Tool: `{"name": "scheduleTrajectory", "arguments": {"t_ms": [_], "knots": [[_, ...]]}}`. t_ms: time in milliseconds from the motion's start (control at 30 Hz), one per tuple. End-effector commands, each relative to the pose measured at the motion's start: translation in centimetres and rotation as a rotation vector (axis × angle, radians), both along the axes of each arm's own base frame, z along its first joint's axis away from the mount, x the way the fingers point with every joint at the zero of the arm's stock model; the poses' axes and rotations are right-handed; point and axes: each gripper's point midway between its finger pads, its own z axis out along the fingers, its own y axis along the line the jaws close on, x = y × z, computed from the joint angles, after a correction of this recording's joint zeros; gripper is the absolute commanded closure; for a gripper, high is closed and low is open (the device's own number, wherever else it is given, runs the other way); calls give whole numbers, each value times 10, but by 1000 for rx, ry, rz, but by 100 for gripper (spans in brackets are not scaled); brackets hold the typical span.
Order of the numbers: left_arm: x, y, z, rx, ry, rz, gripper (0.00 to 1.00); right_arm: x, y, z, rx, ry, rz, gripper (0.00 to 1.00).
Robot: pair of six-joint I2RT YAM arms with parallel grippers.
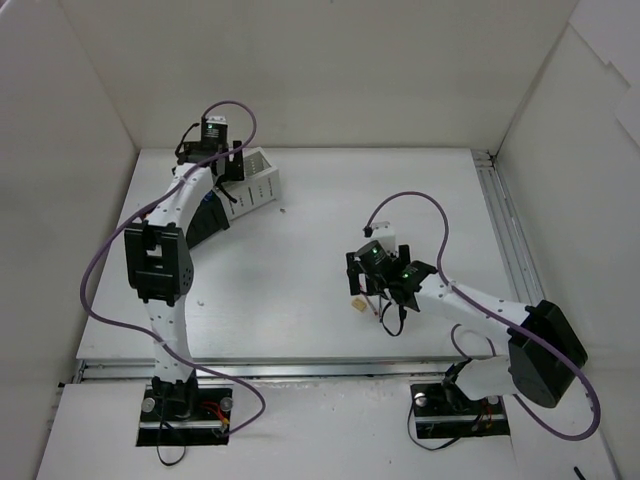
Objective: Sort the stationery into containers
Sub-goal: Place the stationery in the storage box, then pick up the stationery from the center of the board.
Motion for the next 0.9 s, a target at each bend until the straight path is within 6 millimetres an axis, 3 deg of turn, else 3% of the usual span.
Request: {"name": "scheduleTrajectory", "arguments": {"t_ms": [0,33,67,200,267,300,333,367,400,433,467,500,533,567,600,633,667,700,867], "knots": [[-6,3,62,-37,-136,7,7,9,20,27,101,-66,-21,2],[-8,0,74,-53,-166,-6,3,6,25,28,111,-67,-16,2],[-10,-2,73,-63,-165,-14,0,5,28,27,124,-60,-25,2],[-24,-12,97,-117,-203,-69,0,-4,38,15,134,-23,-9,6],[-37,-20,120,-154,-245,-111,0,-14,47,7,133,7,20,8],[-46,-20,113,-162,-231,-116,0,-17,48,1,138,26,17,9],[-56,-27,137,-175,-292,-140,0,-23,53,-3,136,41,35,10],[-65,-25,127,-175,-274,-138,0,-28,57,-8,148,66,43,10],[-74,-40,129,-210,-274,-187,0,-32,59,-11,151,79,53,10],[-89,-47,146,-235,-306,-217,0,-37,64,-17,151,99,70,11],[-101,-58,129,-248,-271,-239,0,-44,69,-23,164,130,92,13],[-114,-64,146,-272,-321,-262,0,-47,70,-26,166,143,98,14],[-121,-71,145,-281,-328,-282,0,-50,73,-30,163,156,111,14],[-133,-80,126,-287,-295,-305,0,-52,71,-35,155,163,104,15],[-139,-84,123,-293,-294,-315,0,-53,69,-37,145,161,96,15],[-149,-84,130,-304,-321,-311,0,-52,67,-40,135,159,85,16],[-156,-81,113,-302,-288,-294,0,-51,64,-41,129,151,66,16],[-164,-81,114,-303,-297,-285,0,-50,63,-42,124,147,56,17],[-188,-77,81,-320,-237,-236,0,-50,55,-57,113,164,-31,19]]}}
